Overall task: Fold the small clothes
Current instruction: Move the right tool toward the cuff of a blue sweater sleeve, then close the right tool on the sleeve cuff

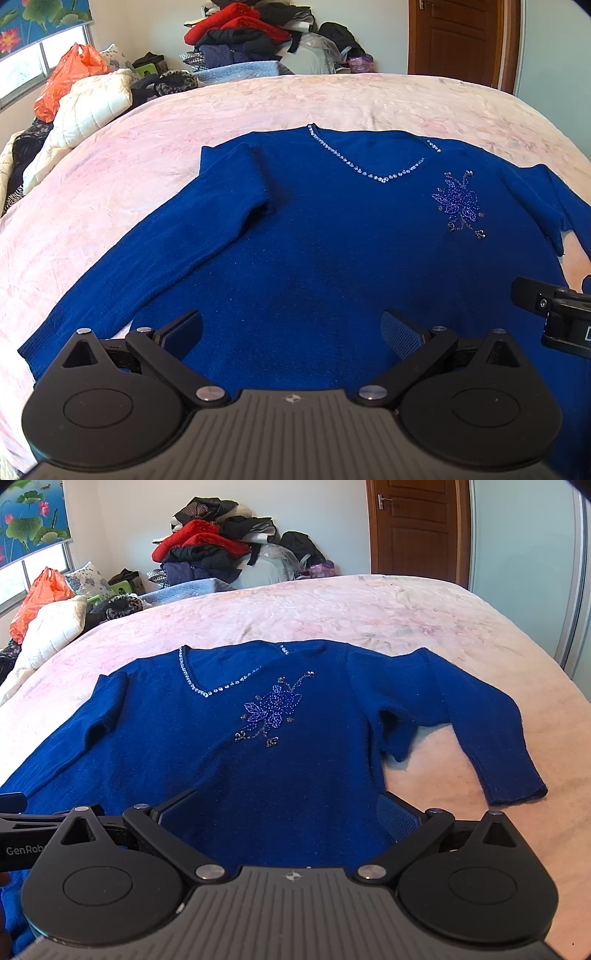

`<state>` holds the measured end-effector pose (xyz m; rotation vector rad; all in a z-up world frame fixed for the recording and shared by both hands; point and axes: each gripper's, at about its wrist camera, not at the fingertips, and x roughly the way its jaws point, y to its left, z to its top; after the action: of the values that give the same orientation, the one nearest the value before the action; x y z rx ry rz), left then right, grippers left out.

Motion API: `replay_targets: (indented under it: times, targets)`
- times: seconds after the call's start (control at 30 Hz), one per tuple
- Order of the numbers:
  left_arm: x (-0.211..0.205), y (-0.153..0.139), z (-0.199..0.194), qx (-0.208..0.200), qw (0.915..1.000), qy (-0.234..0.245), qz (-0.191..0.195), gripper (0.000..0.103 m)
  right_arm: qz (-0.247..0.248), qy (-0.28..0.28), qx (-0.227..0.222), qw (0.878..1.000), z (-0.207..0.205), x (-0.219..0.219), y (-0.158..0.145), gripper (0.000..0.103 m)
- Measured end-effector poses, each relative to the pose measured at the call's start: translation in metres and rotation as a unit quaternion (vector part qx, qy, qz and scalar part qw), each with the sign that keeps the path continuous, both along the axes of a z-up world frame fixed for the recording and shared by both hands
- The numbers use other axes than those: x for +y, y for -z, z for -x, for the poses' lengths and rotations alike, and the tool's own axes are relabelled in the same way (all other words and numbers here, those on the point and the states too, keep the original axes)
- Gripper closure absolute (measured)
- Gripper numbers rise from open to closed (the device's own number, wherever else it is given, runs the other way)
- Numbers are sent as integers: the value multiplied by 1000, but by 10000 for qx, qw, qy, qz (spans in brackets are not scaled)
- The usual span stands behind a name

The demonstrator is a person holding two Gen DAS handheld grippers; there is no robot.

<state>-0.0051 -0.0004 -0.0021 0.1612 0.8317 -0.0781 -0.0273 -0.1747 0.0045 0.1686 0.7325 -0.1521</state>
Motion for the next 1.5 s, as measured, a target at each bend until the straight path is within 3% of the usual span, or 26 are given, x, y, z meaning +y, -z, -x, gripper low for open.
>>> replay_targets:
  times: [1.17, 1.37, 1.5]
  targets:
    - [-11, -2, 6, -374, 9989, 295, -50, 0, -117, 124, -55, 9998, 4, -10, 2, 0]
    - [-13, 6, 1, -133, 9996, 239, 10, 0, -24, 231, -57, 9997, 5, -22, 3, 0]
    - [-17, 7, 1, -148, 9995, 290, 1, 0, 414, 248, -324, 9983, 13, -37, 1, 1]
